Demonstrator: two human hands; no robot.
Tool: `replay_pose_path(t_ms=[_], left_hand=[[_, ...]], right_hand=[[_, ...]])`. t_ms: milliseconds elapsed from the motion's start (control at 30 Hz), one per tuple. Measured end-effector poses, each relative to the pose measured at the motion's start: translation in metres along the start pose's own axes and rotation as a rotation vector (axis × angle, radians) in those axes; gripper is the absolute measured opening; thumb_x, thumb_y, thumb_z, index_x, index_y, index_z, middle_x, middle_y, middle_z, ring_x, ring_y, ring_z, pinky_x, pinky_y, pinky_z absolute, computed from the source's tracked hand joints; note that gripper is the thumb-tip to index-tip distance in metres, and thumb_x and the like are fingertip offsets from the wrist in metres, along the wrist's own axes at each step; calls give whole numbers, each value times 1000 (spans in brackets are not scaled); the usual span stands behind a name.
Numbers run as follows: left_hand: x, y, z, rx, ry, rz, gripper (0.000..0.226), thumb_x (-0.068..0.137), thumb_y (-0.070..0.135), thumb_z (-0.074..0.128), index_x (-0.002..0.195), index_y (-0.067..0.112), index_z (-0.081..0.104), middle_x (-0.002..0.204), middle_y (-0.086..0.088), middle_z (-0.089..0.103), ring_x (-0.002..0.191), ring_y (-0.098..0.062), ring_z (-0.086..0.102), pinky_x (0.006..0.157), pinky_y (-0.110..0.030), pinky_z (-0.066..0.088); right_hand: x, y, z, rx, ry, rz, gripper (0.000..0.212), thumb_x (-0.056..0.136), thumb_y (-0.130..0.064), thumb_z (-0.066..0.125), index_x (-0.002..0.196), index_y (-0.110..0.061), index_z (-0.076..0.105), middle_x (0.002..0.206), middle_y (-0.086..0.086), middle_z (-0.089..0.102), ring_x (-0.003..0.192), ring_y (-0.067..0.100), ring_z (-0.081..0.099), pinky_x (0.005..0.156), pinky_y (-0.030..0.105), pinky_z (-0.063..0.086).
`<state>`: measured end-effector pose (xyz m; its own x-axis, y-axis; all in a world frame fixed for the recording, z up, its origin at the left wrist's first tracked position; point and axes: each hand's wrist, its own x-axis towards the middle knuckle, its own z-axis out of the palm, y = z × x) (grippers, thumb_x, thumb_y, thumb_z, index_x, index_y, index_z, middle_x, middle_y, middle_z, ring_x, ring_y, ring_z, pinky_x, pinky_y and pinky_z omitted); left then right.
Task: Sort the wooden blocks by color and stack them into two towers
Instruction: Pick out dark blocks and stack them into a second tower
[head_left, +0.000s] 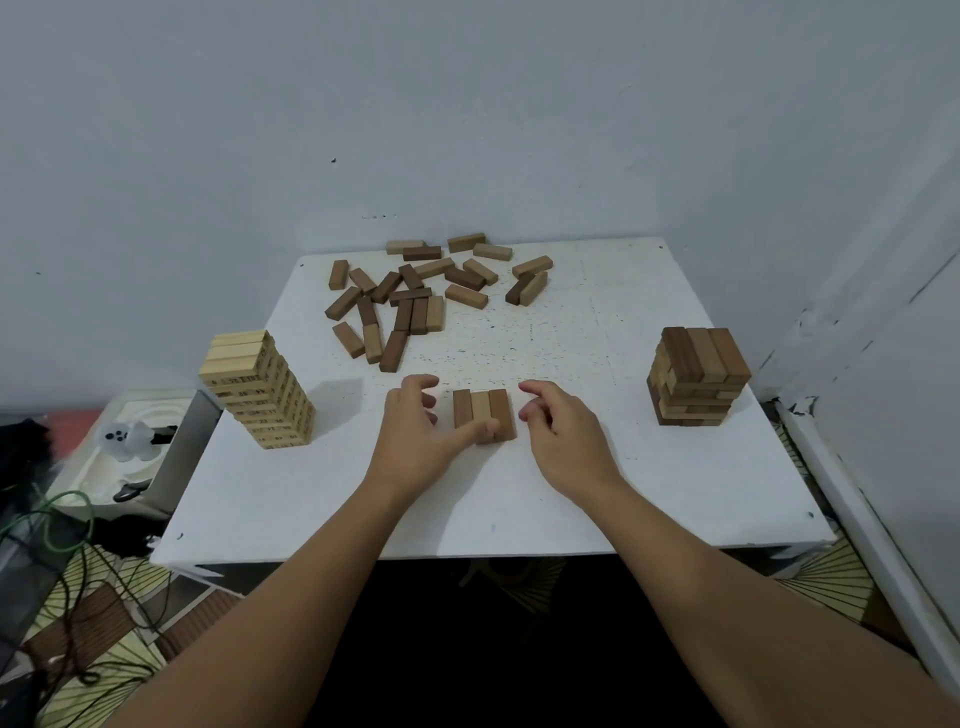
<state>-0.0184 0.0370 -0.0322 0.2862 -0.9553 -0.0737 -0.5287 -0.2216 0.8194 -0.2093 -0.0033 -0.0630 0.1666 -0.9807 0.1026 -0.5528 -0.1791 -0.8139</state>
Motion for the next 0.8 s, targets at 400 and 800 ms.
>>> replay_pose_path(t_ms=[400,800], left_hand=[[12,16,17,423,-77,-47,71,77,60,73,142,41,49,134,3,46,131,-24,41,112,-46,27],[5,-26,-24,143,-185,19,105,64,53,94,153,40,39,144,10,35,138,-13,38,118,-42,35]], right_hand=[[3,6,5,-196,2,-56,50,101,0,44,143,-24,59,123,0,52,116,17,41,103,26,39],[3,4,5,-263,-4,-90,40,104,-20,50,141,-29,61,120,-5,52,109,11,36,103,27,36]])
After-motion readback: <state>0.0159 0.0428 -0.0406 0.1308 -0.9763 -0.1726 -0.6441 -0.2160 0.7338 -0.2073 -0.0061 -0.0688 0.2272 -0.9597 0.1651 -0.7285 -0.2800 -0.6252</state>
